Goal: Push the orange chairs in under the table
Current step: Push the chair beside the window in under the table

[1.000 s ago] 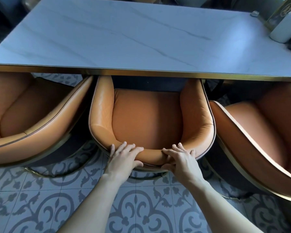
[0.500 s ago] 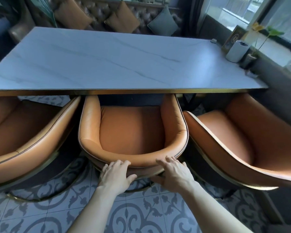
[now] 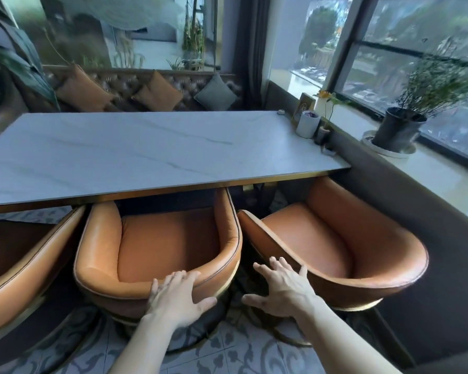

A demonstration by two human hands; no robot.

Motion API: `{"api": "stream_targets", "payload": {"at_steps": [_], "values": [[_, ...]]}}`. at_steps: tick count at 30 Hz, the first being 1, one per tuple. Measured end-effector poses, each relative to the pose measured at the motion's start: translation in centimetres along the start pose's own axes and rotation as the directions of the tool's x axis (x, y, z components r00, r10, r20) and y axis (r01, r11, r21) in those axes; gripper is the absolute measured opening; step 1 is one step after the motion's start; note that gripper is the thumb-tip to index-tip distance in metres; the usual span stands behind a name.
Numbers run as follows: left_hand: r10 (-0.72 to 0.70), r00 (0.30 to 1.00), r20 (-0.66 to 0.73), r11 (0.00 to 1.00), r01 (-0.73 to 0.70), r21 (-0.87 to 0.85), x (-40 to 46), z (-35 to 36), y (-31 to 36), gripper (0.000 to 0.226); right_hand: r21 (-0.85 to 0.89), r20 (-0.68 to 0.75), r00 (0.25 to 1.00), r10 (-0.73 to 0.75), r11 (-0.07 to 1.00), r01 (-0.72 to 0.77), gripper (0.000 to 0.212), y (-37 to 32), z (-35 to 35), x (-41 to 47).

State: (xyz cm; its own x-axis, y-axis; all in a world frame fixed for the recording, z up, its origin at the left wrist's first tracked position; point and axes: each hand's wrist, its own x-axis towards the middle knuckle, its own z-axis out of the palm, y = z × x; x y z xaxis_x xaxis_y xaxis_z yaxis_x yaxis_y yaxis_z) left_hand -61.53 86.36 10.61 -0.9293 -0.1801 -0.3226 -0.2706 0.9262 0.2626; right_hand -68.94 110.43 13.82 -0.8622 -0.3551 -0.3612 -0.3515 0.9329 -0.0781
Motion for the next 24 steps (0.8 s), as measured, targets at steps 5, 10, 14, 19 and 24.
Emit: {"api": "stream_targets", "payload": {"at_steps": [5, 10, 14, 19, 24], "values": [[-0.01, 1.0, -0.026, 1.0, 0.011, 0.009, -2.2, -0.3, 9.4, 0.092, 0.006, -0.014, 1.0, -0.007, 1.0, 0.008, 0.103, 8.3, -2.0, -2.9], [-0.002, 0.999, -0.035, 1.0, 0.002, 0.001, -2.9, 0.5, 18.5, 0.098, 0.038, -0.029, 1.0, 0.001, 0.999, 0.0, 0.105, 16.9, -3.4, -5.0], [0.043, 0.998, -0.053, 0.999, -0.042, 0.028, -1.7, 1.5, 24.0, 0.099, 0.06, -0.047, 0.998, 0.03, 0.998, -0.027, 0.105, 22.8, -3.6, -5.8], [0.121, 0.99, -0.076, 0.993, -0.121, 0.006, 1.5, 3.3, 29.5, 0.098, 0.065, -0.047, 0.994, 0.1, 0.993, -0.097, 0.104, 29.6, -3.1, -5.5], [0.192, 0.977, -0.093, 0.981, -0.195, -0.02, 6.6, 5.7, 33.6, 0.096, 0.082, -0.035, 0.982, 0.183, 0.98, -0.18, 0.104, 34.6, -1.8, -3.5]]}}
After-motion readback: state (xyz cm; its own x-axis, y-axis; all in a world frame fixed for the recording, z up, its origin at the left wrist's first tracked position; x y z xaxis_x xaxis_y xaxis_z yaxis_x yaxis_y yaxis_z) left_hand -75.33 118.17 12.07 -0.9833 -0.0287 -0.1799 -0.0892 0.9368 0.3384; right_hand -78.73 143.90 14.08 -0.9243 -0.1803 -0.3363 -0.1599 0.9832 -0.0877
